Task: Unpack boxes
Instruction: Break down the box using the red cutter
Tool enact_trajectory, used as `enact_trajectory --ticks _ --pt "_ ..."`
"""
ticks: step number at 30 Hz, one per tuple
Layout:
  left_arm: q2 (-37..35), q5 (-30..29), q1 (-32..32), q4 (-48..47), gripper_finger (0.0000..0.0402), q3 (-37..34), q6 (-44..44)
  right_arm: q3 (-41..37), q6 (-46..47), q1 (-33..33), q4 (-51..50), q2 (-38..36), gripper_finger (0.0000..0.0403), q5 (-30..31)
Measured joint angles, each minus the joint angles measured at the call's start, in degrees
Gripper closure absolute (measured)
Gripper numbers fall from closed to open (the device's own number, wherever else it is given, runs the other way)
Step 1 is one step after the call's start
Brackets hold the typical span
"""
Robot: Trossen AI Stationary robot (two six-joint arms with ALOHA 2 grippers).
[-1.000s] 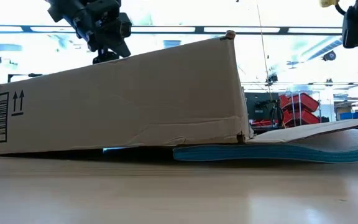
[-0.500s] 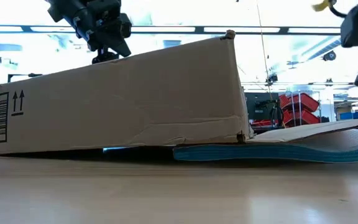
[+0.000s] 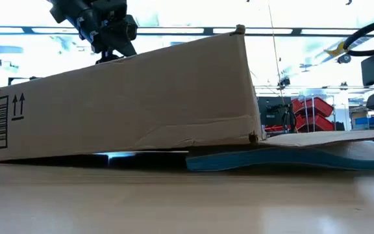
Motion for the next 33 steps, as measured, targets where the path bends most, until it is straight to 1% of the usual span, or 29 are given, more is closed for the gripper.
enact_trajectory --ticks 3,5,8,11,12,13,18,24,28,33 --pt "0.0 0.0 0.0 0.0 0.0128 0.0 -0.4 0.0 1.0 0.0 0.2 0.2 0.0186 -0.4" --pt "0.0 0.0 0.0 0.0 0.0128 0.0 -0.4 0.0 0.9 -0.2 0.3 -0.2 0.0220 -1.0" --pt "0.0 0.0 0.0 0.0 0.0128 0.0 -0.3 -0.1 1.6 -0.2 0.2 -0.7 0.0286 -1.8" --pt "0.3 -0.1 0.0 0.3 0.0128 0.0 -0.1 -0.1 3.0 -0.2 -0.1 -0.9 0.0362 -4.1" --pt "0.5 -0.1 0.0 0.3 0.0128 0.0 -0.1 -0.2 3.7 -0.3 -0.4 -1.0 0.0381 -5.0" --pt "0.7 -0.1 0.0 0.3 0.0128 0.0 -0.1 -0.2 4.5 -0.3 -0.7 -1.0 0.0391 -5.7" --pt "1.3 -0.1 0.0 0.3 0.0128 0.0 0.1 -0.3 13.4 -0.1 -4.0 -2.1 0.0399 -8.4" --pt "1.6 -0.1 0.0 0.2 0.0128 0.0 0.3 -0.8 24.4 1.3 -11.7 -6.9 0.0402 -11.5" --pt "1.7 0.0 0.0 0.2 0.0128 0.0 1.3 -0.8 31.6 4.1 -15.0 -9.8 0.0402 -14.0" --pt "1.7 0.0 0.0 0.2 0.0128 0.0 1.8 -0.7 41.9 9.6 -17.1 -12.5 0.0402 -16.7"
